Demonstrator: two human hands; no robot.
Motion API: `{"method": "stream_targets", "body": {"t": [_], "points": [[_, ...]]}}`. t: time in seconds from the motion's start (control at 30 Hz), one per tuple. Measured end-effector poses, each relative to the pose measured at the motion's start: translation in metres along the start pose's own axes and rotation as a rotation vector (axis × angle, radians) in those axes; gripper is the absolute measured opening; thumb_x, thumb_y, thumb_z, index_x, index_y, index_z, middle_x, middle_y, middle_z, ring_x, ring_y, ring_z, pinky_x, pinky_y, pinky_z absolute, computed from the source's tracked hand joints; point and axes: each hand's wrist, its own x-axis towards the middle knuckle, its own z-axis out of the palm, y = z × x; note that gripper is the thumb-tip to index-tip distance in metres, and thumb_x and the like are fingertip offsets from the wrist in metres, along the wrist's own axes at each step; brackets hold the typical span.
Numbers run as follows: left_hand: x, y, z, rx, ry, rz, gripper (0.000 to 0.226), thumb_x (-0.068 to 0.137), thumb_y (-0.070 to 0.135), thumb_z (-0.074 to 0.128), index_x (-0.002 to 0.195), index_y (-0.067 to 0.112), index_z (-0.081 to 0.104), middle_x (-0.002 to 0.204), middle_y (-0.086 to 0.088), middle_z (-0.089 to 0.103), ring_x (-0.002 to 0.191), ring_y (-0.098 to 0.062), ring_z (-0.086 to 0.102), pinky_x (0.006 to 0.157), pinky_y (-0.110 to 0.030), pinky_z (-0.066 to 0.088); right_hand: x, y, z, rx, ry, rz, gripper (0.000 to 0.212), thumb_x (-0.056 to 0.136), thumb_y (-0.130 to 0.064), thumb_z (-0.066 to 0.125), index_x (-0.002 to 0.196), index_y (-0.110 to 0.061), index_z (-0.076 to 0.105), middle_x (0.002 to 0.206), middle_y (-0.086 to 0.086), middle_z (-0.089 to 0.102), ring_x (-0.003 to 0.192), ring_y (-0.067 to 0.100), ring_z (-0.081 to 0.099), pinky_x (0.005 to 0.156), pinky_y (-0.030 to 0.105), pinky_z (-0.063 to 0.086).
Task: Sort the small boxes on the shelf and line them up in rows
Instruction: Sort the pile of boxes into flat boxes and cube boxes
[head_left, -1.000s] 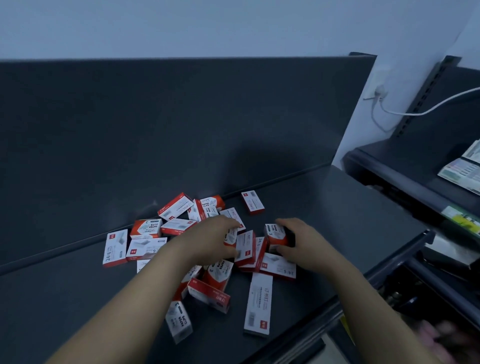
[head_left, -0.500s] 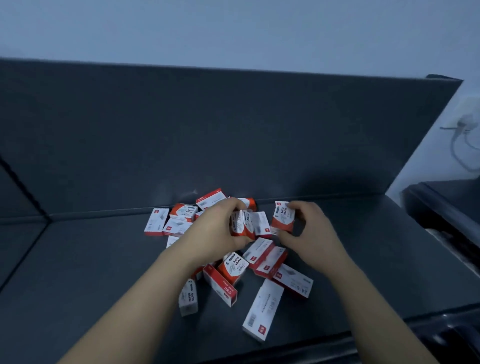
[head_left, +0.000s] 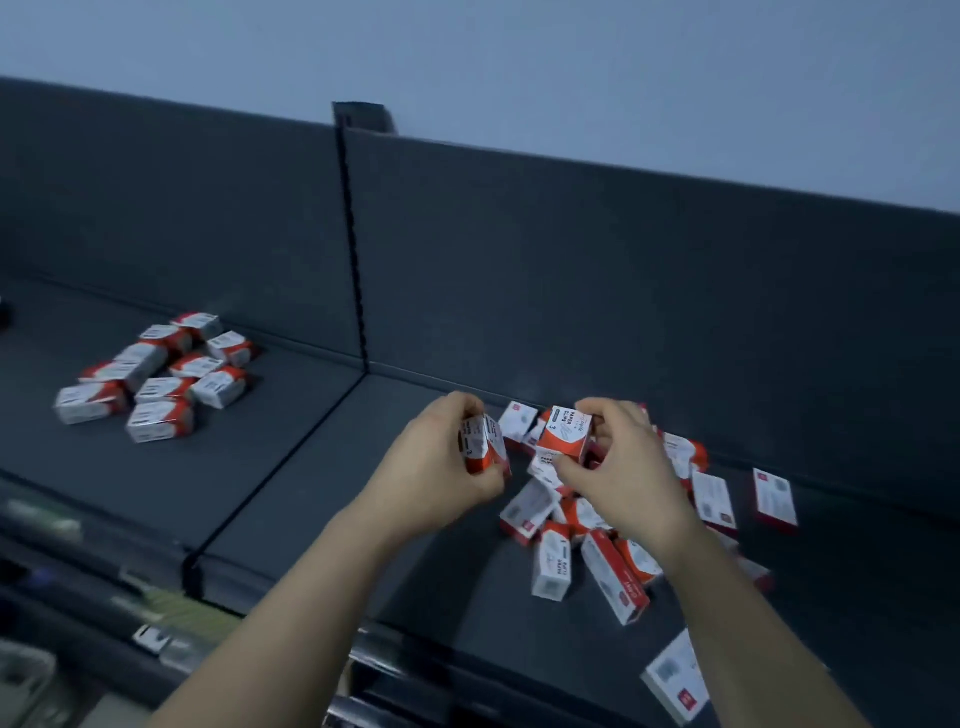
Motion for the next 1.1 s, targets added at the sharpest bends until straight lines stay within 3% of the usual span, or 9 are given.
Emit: {"method": "stream_targets", "body": {"t": [0.1,0.23,0.37,0.6,0.8,1.1], "points": [[-0.013,-0.026,-0.037,0.035,0.096,-0.032,0.048,0.066,0.035,0.072,0.108,0.033,0.049,0.102,0.014,0.059,0.087,-0.004,0.059,0.075,-0.024,0.051,0.011,-0.033,0.032,0.019,-0.051,-0.073,0.049,0.076,-0.019,0.075,0.118,-0.026,0.051,0.115,-0.011,0.043,0.092,-0.002,0.053,0.076,0.007,0.041],[-0.034,-0.062,-0.095,0.101,0.165,-0.081,0.053,0.069,0.036,0.072,0.116,0.030,0.048,0.110,0.012,0.056,0.096,-0.008,0.058,0.083,-0.029,0.052,0.018,-0.081,0.084,0.026,-0.105,-0.139,0.051,0.073,-0.020,0.075,0.119,-0.024,0.052,0.116,-0.011,0.044,0.099,0.006,0.054,0.086,0.019,0.042],[-0.056,-0.103,-0.161,0.151,0.232,-0.135,0.056,0.072,0.032,0.074,0.121,0.028,0.048,0.113,0.012,0.055,0.097,-0.006,0.057,0.078,-0.022,0.047,0.019,-0.136,0.141,0.068,-0.174,-0.193,0.049,0.073,-0.019,0.075,0.117,-0.025,0.053,0.116,-0.010,0.044,0.096,0.003,0.053,0.083,0.017,0.040],[-0.086,-0.175,-0.252,0.245,0.288,-0.232,0.058,0.073,0.033,0.076,0.122,0.029,0.045,0.118,0.009,0.055,0.100,-0.011,0.057,0.081,-0.028,0.053,0.023,-0.215,0.233,0.085,-0.228,-0.224,0.053,0.075,-0.021,0.074,0.123,-0.021,0.051,0.120,-0.007,0.043,0.097,0.006,0.050,0.082,0.017,0.038],[-0.077,-0.221,-0.293,0.255,0.333,-0.270,0.061,0.079,0.032,0.074,0.130,0.024,0.042,0.124,0.006,0.052,0.107,-0.012,0.054,0.081,-0.020,0.048,0.039,-0.250,0.290,0.082,-0.260,-0.188,0.057,0.077,-0.019,0.072,0.130,-0.018,0.049,0.124,-0.006,0.043,0.101,0.007,0.052,0.082,0.018,0.039],[0.004,-0.271,-0.322,0.344,0.258,-0.198,0.063,0.074,0.028,0.072,0.131,0.027,0.046,0.129,0.006,0.050,0.115,-0.015,0.046,0.094,-0.033,0.046,0.102,-0.265,0.348,0.061,-0.233,-0.130,0.054,0.078,-0.014,0.070,0.127,-0.018,0.049,0.125,-0.004,0.043,0.093,0.008,0.053,0.075,0.016,0.039]]}}
